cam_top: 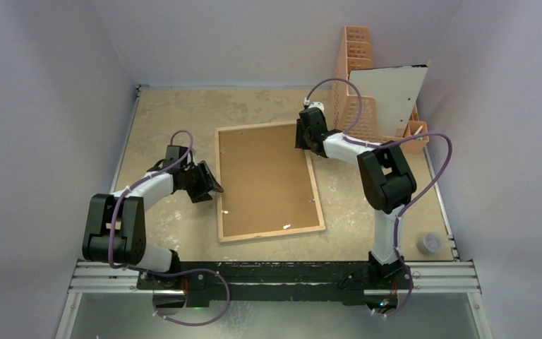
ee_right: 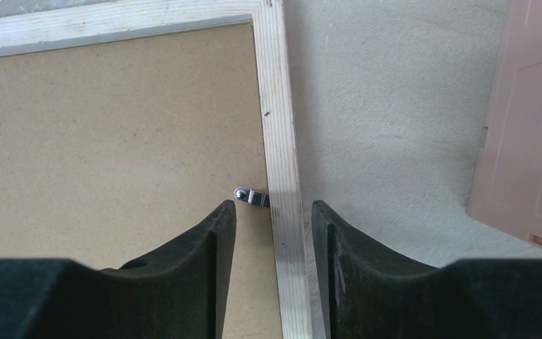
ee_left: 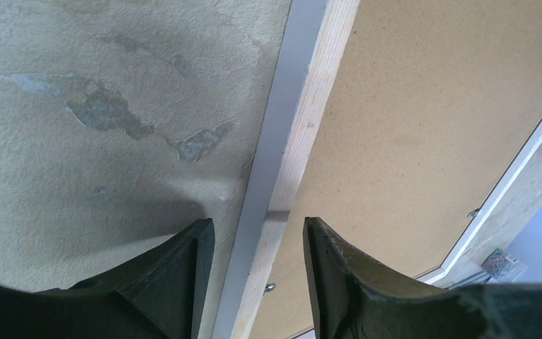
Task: Put the photo into the frame
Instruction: Install the photo frame at the center of the board.
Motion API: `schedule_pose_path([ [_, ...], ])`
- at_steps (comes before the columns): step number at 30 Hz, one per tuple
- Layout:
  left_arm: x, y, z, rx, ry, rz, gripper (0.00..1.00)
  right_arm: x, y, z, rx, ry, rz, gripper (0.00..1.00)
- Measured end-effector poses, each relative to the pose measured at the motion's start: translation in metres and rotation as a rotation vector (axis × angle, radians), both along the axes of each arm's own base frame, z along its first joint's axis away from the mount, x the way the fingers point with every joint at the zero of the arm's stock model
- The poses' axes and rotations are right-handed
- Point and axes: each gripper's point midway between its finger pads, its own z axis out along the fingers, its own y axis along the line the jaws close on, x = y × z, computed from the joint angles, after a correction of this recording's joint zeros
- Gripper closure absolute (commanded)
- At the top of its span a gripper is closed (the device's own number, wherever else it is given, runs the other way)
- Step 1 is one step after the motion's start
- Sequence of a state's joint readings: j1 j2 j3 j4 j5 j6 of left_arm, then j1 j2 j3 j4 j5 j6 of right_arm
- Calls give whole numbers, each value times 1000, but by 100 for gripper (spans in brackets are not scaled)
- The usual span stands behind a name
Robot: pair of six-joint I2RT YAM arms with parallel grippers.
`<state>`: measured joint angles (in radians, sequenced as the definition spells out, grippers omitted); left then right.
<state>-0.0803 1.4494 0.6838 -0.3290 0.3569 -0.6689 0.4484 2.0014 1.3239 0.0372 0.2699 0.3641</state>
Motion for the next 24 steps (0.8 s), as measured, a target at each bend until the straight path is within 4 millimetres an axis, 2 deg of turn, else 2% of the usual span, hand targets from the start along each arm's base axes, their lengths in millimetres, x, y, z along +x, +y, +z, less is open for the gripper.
schedule_pose_path([
  [6,0,-1,1,-5,-3,-3,50,2,0,-13,-11,19,0,59],
  [16,1,-1,0,-5,-1,-3,51,5,-2,-11,-17,14,-3,74],
  [21,0,-1,-1,-5,0,-3,51,6,-4,-11,-21,14,-2,76],
  [24,0,-1,-1,-5,0,-3,51,6,-4,-11,-20,15,-2,72],
])
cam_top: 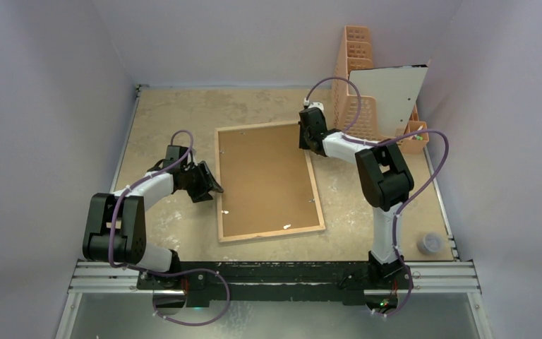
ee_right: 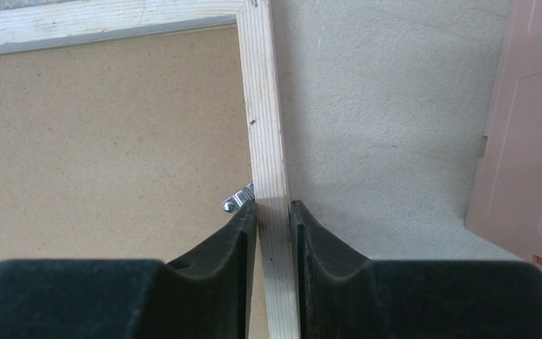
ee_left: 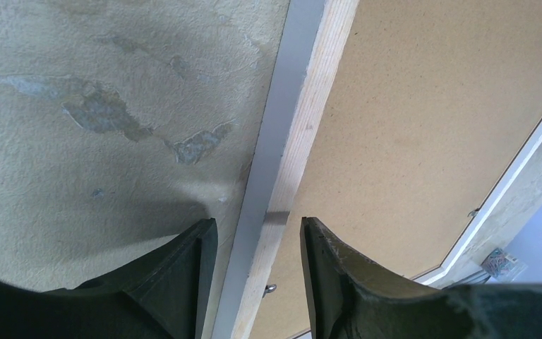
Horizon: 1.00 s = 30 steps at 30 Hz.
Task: Put the photo into the frame
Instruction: Install the photo frame at the center of the board.
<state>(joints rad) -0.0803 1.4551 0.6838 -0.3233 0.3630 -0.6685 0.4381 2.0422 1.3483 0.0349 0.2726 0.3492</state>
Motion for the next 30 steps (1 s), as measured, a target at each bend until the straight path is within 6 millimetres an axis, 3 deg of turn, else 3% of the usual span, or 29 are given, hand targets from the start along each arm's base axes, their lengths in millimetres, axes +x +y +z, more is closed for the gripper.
schedule_pose_path([
  [10,0,0,0,0,0,0,51,-2,0,6,15,3,-16,48],
  [18,0,0,0,0,0,0,51,6,2,22,50,-12,-68,43],
  [26,0,0,0,0,0,0,51,11,3,-3,65,26,-127,48],
  [30,0,0,0,0,0,0,51,13,4,-2,68,22,-135,71],
])
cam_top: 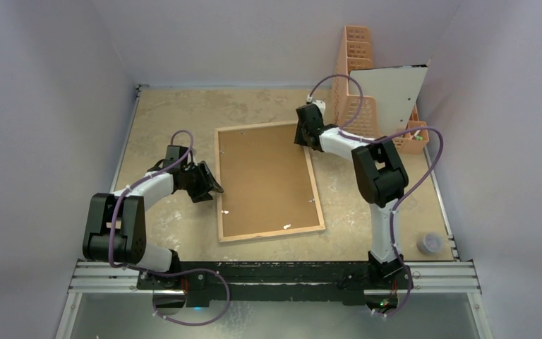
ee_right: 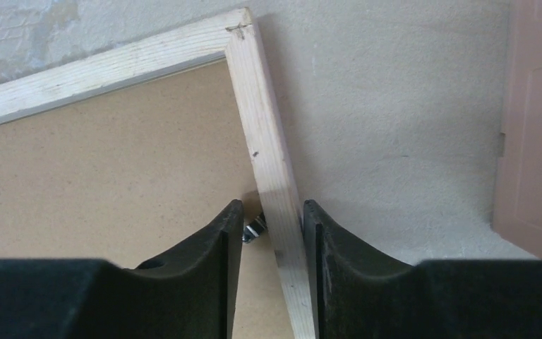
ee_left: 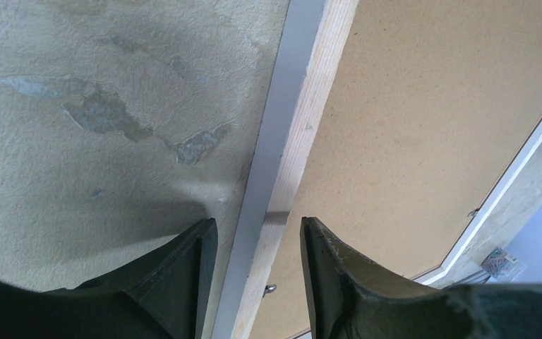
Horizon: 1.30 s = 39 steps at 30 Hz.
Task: Put the photo into the frame
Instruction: Install the photo frame at the center of the board.
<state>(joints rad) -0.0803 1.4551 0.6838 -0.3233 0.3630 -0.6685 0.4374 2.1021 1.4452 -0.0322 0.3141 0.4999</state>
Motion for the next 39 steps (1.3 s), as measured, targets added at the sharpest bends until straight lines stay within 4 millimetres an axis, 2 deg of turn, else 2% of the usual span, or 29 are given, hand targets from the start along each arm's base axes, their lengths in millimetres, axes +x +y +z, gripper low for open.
schedule_pose_path([
  [1,0,0,0,0,0,0,51,0,1,0,0,0,4,78],
  [3,0,0,0,0,0,0,51,0,-2,0,-8,1,10,86],
  [9,0,0,0,0,-1,0,51,0,0,0,24,21,77,85],
  [13,0,0,0,-1,-1,0,51,0,0,0,30,24,93,76],
  [18,0,0,0,-1,-1,0,51,0,-2,2,27,23,76,54],
  [20,0,0,0,-1,-1,0,53,-2,-6,4,20,28,53,49],
  [22,1,0,0,-1,-2,0,57,-4,-9,13,20,22,35,45],
  [26,1,-1,-1,-5,-3,-2,65,0,-4,50,71,-45,33,46],
  [29,1,-2,-2,-10,0,-4,73,3,13,79,167,-101,79,49],
  [32,1,-4,-1,-24,-8,-11,80,4,41,94,295,-133,149,52],
  [35,1,-6,0,-34,-14,-17,85,-3,79,94,441,-113,224,53],
  [39,1,-6,0,-40,-25,-18,90,-17,134,81,619,-62,284,53],
])
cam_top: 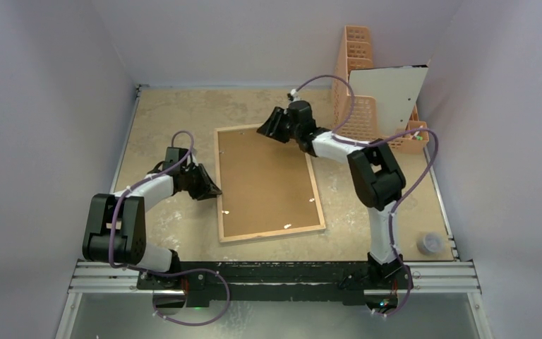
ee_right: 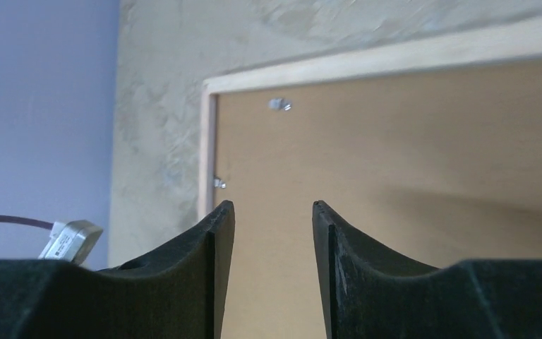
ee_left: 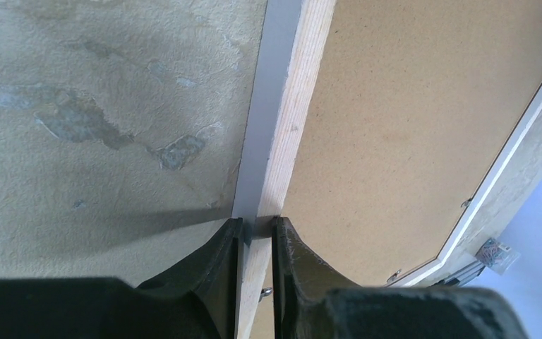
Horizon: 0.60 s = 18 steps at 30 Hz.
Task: Put the photo into the frame
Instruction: Install the photo frame at the center of the board.
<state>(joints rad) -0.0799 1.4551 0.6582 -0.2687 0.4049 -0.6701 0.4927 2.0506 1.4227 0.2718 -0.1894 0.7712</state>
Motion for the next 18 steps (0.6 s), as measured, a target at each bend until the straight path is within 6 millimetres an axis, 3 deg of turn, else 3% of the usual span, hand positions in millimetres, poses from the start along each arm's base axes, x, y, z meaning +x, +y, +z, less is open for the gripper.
schedule_pose_path([
  [4,-1,-1,0,-8,-15,0,91,-19,47,-28,88,86,44,53],
  [9,-4,-9,-1,-29,-27,-6,92,-35,87,-65,127,195,37,54],
  [14,-9,-17,-1,-46,-34,-17,91,-27,110,-54,150,161,-12,54],
  [18,-10,-19,-1,-51,-36,-22,92,-10,106,-56,130,131,-87,55],
])
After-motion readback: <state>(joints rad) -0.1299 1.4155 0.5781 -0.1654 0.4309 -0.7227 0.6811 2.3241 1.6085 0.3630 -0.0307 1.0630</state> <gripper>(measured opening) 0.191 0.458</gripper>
